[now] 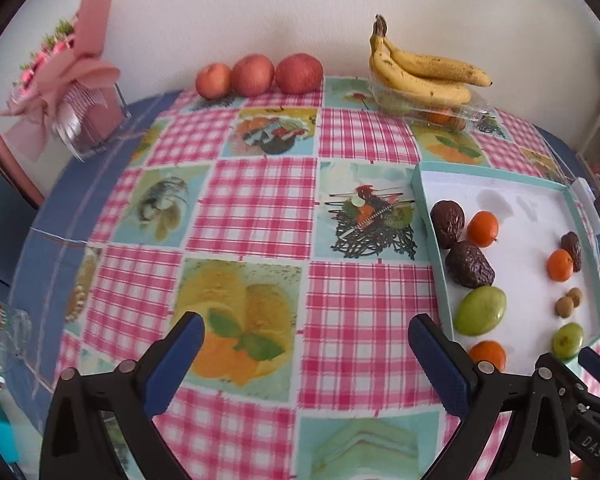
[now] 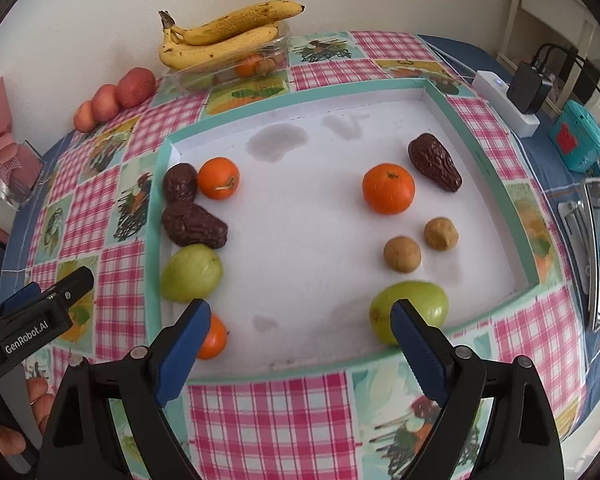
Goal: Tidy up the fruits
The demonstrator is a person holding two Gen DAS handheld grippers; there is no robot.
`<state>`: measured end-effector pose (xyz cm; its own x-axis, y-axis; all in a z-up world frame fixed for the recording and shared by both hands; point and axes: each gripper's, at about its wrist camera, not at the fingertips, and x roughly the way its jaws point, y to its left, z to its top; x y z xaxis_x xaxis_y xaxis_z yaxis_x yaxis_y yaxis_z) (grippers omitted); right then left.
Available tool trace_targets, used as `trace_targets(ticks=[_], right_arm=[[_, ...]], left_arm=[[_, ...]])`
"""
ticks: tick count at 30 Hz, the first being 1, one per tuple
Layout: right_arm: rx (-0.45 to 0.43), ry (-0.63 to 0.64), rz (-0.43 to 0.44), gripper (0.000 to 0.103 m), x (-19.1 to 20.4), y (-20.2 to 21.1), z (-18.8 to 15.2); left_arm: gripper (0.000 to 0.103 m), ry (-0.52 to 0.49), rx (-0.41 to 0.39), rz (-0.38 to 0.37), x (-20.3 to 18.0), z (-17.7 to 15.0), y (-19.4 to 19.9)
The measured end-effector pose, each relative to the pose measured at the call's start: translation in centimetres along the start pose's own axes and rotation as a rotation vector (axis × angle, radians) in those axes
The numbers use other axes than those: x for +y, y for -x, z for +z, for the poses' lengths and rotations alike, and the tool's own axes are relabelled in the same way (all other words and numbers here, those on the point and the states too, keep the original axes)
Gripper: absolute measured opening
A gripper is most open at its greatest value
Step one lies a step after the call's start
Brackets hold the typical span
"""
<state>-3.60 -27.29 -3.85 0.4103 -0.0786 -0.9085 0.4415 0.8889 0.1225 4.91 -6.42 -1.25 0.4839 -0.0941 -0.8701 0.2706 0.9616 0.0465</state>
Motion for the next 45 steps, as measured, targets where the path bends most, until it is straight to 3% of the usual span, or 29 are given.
trace_targets(ticks=[6,10,13,27,33,45], right_arm=[[-0.008,0.008,0.020,0.092,0.6,1.1,-1.8],[-0.013,0.031,0.025,0.092,1.2,1.9,-3.0],[-0.022,0.040,0.027,0.092,1.6,2.4,-3.9],[-0.083,0.054,0.030,0.092,1.9,4.4,-5.0],[-0.066,0.077,0.030,0.092,2.3,4.1,-5.0],[-0.068,0.104,0.023,0.092,3.0,4.1,-5.0]], left_arm=[[0.103,-0.041,-0.055,0.119,0.6,-1.8,2.5],[0.103,-0.023,-0.079,0.105,1.3,-2.5,3.8],[0.103,-0.022,-0.088,0.161,1.6,-2.9,4.4],[0.103,-0.026,-0.002,0.150,2.4,-4.5,4.4],[0.103,-0.011,0.042,0.147,2.8,-4.7,3.6],[0.103,-0.026,0.060,0.137,2.8,-4.6,3.1]])
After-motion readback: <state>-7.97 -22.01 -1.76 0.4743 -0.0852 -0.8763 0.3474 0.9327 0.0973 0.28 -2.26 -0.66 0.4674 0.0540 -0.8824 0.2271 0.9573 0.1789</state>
